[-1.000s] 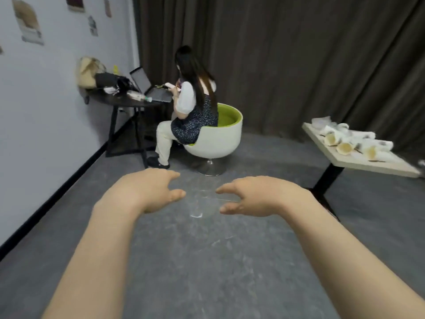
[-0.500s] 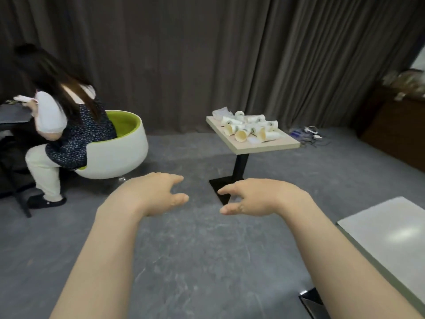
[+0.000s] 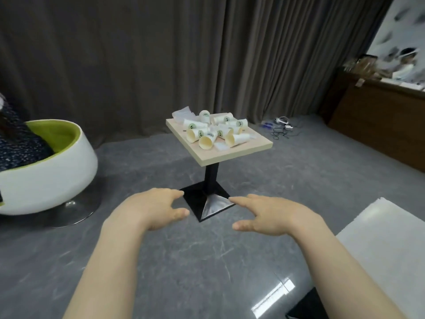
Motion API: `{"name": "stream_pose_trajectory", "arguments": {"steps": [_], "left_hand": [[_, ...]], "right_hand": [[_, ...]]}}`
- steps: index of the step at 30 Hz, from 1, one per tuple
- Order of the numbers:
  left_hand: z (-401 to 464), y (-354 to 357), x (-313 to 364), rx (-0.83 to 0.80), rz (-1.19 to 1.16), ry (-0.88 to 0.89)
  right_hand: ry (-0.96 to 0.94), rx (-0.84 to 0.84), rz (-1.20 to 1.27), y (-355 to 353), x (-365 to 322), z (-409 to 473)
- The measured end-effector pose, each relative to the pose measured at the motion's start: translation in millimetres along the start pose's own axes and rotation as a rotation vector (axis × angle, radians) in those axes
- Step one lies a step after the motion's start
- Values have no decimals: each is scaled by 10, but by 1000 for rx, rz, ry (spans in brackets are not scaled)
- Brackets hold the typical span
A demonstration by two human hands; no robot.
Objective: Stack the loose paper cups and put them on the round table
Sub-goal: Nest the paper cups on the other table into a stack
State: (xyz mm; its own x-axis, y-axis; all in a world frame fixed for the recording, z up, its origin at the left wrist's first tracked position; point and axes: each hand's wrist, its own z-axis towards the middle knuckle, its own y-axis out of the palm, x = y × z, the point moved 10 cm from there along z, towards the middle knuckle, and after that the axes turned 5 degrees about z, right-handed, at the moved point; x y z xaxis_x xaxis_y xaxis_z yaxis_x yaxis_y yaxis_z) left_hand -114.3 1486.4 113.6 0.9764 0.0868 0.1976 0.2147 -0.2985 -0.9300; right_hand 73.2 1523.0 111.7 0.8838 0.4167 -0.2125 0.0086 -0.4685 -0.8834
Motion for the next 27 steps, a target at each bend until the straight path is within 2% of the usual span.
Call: {"name": "stream_pose_trajectory", "arguments": {"steps": [10, 18, 21, 27], "left_hand": [[2052, -748, -163, -30, 62, 68], [3430, -872, -93, -120, 76, 90], [3891, -888, -109, -116, 79, 60], [4631, -875, -218, -58, -13, -89]], "right_hand": [[75, -13, 45, -833, 500, 1689], [132, -49, 81, -1081, 1158, 2708], [85, -45, 86, -1193, 1362, 3144], [-119, 35, -61, -1434, 1585, 4093]]}}
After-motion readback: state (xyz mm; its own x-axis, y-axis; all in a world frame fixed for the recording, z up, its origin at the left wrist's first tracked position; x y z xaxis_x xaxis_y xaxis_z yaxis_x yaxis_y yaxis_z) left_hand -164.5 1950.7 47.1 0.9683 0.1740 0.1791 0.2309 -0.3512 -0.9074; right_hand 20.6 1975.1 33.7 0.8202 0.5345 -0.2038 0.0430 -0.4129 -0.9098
